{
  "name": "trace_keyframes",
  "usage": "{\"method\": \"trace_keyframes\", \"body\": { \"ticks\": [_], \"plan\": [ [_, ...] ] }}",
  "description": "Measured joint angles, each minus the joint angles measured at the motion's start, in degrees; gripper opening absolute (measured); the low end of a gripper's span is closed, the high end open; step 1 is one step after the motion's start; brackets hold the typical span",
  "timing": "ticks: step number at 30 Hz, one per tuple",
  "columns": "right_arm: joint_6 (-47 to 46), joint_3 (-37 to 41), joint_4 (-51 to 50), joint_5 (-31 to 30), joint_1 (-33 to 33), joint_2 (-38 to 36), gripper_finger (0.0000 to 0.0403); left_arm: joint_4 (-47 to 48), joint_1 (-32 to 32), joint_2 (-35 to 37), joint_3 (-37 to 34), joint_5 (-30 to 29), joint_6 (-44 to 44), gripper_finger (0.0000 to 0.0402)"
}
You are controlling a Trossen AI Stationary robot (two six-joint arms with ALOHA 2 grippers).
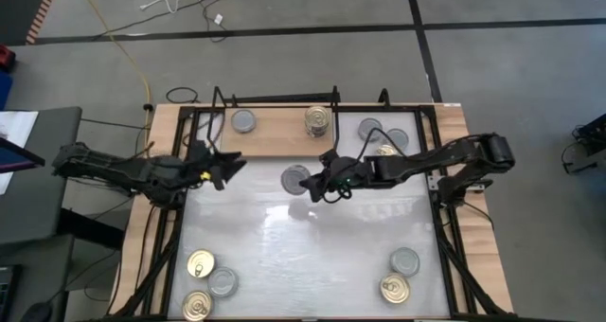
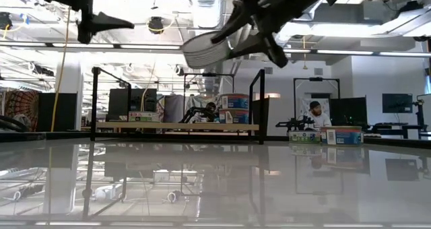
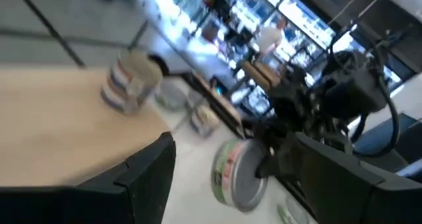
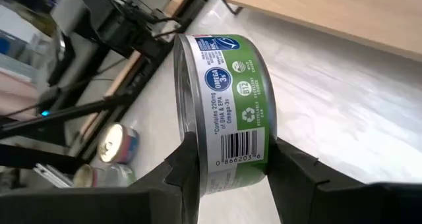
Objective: Stack canned seafood by type on shelf
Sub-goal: Stack the green tuna can on top of the green tuna can on the shelf
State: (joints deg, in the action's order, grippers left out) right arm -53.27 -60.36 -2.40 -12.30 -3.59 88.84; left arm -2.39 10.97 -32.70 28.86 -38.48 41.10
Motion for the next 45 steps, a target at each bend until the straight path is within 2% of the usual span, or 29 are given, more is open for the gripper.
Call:
{"method": "trace_keyframes", "body": {
  "ticks": [4, 10, 15, 19, 24, 28, 34, 45],
  "plan": [
    [0.69, 0.07, -3.21, -0.32, 0.39, -0.72, 0.0162, 4.76, -3.83, 1.75, 2.40, -4.83, -1.92, 0.0286],
    [0.63, 0.07, -6.24, -0.41, 0.19, -0.37, 0.0162, 27.67, -14.80, -0.79, 13.01, -11.29, 0.28, 0.0286],
    [0.73, 0.09, -6.62, -0.33, 0.21, -0.40, 0.0162, 49.98, -27.33, -6.52, 22.53, -10.25, 5.25, 0.0286],
    [1.28, 0.09, -6.63, -0.30, 0.25, -0.42, 0.0162, 58.27, -36.13, -13.30, 26.10, -5.92, 5.69, 0.0286],
    [1.33, 0.09, -6.73, -0.20, 0.36, -0.42, 0.0163, 63.40, -45.91, -22.28, 27.98, 2.05, 6.18, 0.0276],
    [1.48, 0.09, -7.38, -0.17, 0.36, -0.42, 0.0163, 64.42, -50.53, -26.38, 28.39, 5.03, 7.50, 0.0254],
    [2.23, 0.09, -8.18, -0.15, 0.36, -0.42, 0.0163, 57.60, -53.00, -29.06, 28.52, 13.41, 3.69, 0.0224],
    [2.79, 0.09, -8.38, 0.24, 0.36, -0.44, 0.0164, 52.47, -52.64, -32.49, 28.50, 15.77, 1.51, 0.0203]
  ]
}}
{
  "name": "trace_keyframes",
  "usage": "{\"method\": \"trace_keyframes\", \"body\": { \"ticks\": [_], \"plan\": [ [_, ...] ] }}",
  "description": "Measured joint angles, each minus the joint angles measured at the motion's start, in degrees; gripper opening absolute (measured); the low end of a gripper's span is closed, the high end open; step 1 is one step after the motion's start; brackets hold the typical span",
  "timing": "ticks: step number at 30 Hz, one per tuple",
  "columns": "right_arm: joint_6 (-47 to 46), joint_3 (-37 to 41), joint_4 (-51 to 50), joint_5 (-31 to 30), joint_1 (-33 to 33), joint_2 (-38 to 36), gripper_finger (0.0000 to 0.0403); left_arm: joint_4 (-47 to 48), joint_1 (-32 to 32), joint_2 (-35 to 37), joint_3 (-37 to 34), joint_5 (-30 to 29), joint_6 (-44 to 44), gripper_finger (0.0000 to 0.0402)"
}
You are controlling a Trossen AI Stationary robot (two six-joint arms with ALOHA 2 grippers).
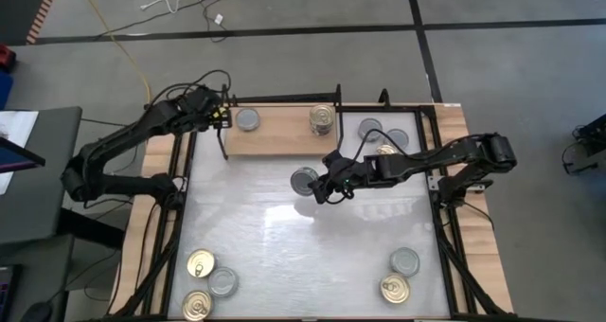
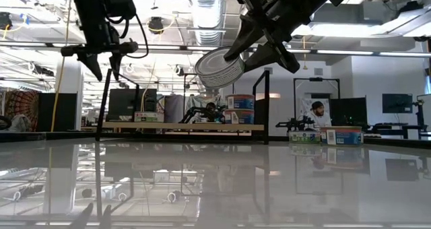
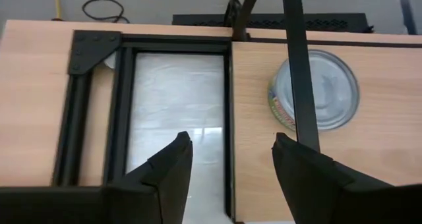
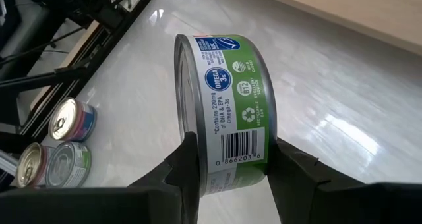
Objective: Stack canned seafood by type on shelf
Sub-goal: Stack the green tuna can on top of the green tuna can on the shelf
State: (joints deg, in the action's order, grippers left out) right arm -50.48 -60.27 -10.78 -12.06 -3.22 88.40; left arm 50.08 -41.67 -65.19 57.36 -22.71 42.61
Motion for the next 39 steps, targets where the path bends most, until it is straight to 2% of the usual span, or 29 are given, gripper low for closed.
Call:
{"method": "trace_keyframes", "body": {
  "ticks": [6, 11, 15, 21, 25, 30, 34, 39],
  "plan": [
    [-0.02, 0.00, -0.01, 0.68, 0.00, -0.02, 0.0164, -0.65, -0.18, -0.17, -0.04, 0.03, -1.41, 0.0203],
    [-0.31, 0.00, 0.02, 1.66, 0.00, -0.02, 0.0164, 2.84, -0.06, 1.08, 0.00, -0.93, 1.68, 0.0203],
    [-0.49, 0.00, 0.02, 1.67, 0.00, -0.02, 0.0164, 7.76, 0.46, 5.01, -0.24, -2.12, 4.22, 0.0203],
    [-2.71, -0.21, -0.40, 1.67, 0.01, -0.02, 0.0162, 13.39, 3.03, 15.17, -0.95, -3.32, 8.01, 0.0203],
    [-3.02, -2.41, -1.14, 1.69, 0.68, -0.04, 0.0162, 11.05, 9.77, 22.65, -3.51, -3.16, 11.10, 0.0203],
    [-2.99, -5.28, -1.49, 1.67, 2.99, 1.02, 0.0162, -1.83, 22.64, 29.68, -10.43, -3.74, 11.89, 0.0203],
    [-0.83, -10.71, -4.13, 3.71, 5.18, 5.69, 0.0162, -10.46, 32.93, 32.04, -16.77, -6.04, 12.67, 0.0203],
    [2.48, -22.02, -8.61, 7.03, 8.68, 13.54, 0.0161, -18.07, 44.13, 32.64, -22.61, -9.12, 13.57, 0.0204]
  ]
}}
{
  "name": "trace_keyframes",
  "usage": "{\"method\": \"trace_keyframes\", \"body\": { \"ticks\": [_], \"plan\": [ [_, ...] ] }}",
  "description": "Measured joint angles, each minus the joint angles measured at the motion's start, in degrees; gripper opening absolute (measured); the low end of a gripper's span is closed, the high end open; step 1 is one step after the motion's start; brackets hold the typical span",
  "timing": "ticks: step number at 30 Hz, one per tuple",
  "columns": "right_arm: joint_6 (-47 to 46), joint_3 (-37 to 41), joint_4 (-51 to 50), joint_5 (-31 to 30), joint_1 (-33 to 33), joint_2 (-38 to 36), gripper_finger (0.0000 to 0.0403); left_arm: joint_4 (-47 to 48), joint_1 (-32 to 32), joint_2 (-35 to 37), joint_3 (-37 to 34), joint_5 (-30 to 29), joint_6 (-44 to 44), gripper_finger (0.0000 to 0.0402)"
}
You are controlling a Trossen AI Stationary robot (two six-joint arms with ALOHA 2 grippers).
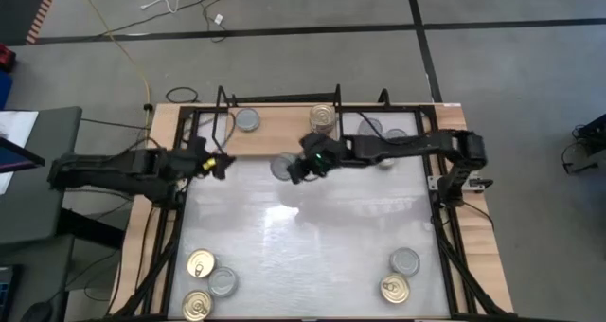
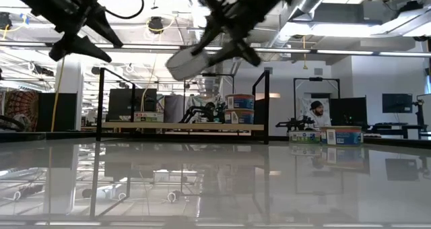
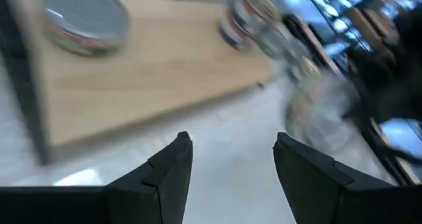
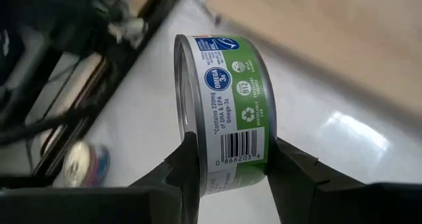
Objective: Stack canned seafood by type on shelf
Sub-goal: Stack the green tuna can on top of the green tuna can on the shelf
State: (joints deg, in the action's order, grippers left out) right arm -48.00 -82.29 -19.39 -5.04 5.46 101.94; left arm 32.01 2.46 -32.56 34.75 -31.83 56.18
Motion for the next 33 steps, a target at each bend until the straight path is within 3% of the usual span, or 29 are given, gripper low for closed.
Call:
{"method": "trace_keyframes", "body": {
  "ticks": [11, 21, 25, 33],
  "plan": [
    [2.89, -27.39, -8.21, 3.68, 8.86, 16.05, 0.0161, -3.17, 18.91, -0.87, -6.78, -0.43, -0.45, 0.0204],
    [0.17, -51.97, -14.84, 7.85, 12.93, 32.19, 0.0161, -8.55, 27.98, 0.75, -15.99, -4.39, -0.45, 0.0204],
    [-3.42, -51.58, -11.56, 11.14, 14.85, 34.89, 0.0161, -12.77, 27.76, 4.73, -18.80, -4.50, -4.51, 0.0204],
    [-4.53, -51.59, -6.51, 11.01, 17.93, 39.24, 0.0174, -12.92, 27.21, 10.76, -20.02, -6.04, -4.35, 0.0204]
  ]
}}
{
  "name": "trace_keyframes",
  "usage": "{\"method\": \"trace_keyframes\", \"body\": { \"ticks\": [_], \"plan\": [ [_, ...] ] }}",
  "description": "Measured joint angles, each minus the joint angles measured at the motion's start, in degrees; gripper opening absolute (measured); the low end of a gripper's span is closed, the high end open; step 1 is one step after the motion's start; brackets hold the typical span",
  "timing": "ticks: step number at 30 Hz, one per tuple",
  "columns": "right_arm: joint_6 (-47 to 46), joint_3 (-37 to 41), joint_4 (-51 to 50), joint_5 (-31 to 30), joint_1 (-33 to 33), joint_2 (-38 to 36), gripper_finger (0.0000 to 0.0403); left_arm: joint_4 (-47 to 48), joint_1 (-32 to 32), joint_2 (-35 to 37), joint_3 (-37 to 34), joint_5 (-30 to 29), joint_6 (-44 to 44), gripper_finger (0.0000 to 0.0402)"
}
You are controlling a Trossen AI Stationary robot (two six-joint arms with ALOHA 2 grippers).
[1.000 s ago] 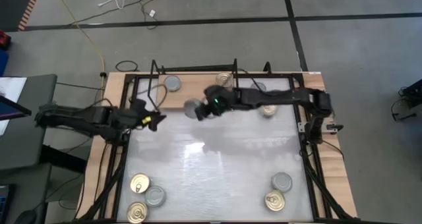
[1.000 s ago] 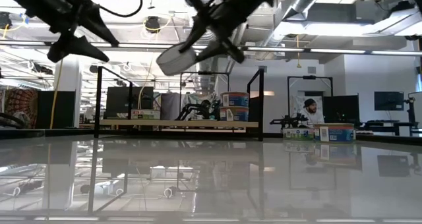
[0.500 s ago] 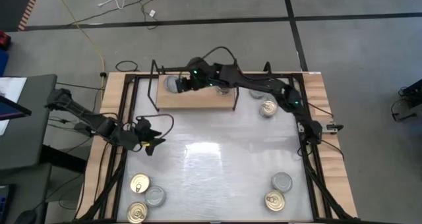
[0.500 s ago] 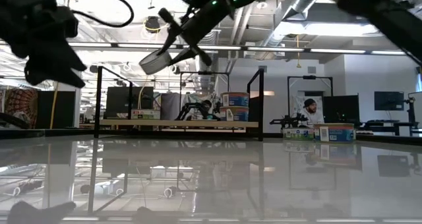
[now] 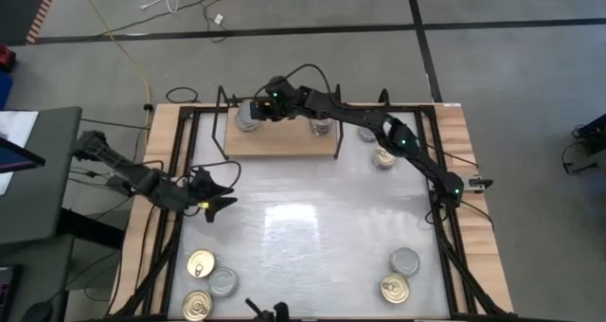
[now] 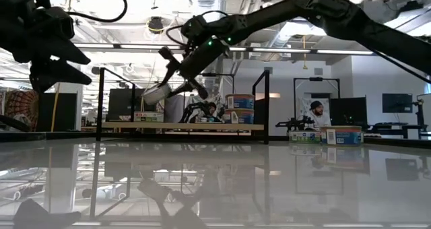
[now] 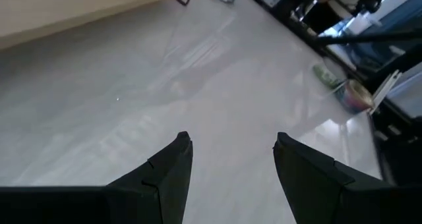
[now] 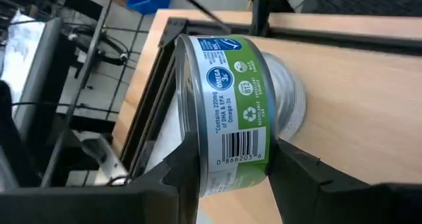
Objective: Stack canned seafood by type on shelf
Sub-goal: Stack the green tuna can on top of the green tuna can on the shelf
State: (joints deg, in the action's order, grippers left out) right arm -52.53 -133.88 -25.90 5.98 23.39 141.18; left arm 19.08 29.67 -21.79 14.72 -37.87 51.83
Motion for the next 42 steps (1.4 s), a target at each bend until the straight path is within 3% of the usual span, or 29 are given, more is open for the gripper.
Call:
{"method": "trace_keyframes", "body": {
  "ticks": [8, 19, 42],
  "plan": [
    [0.00, -0.07, 4.76, 0.28, 0.43, 2.42, 0.0171, -0.08, -0.02, 1.19, 0.00, -1.76, 1.30, 0.0203],
    [2.51, -0.07, 10.75, -1.34, -0.11, 2.46, 0.0205, -0.10, -0.02, 1.19, 0.00, -1.85, 2.86, 0.0203],
    [2.91, -0.09, 5.72, -2.16, 0.38, 2.34, 0.0197, -0.15, -0.02, 1.19, 0.00, -1.85, 4.37, 0.0203]
  ]
}}
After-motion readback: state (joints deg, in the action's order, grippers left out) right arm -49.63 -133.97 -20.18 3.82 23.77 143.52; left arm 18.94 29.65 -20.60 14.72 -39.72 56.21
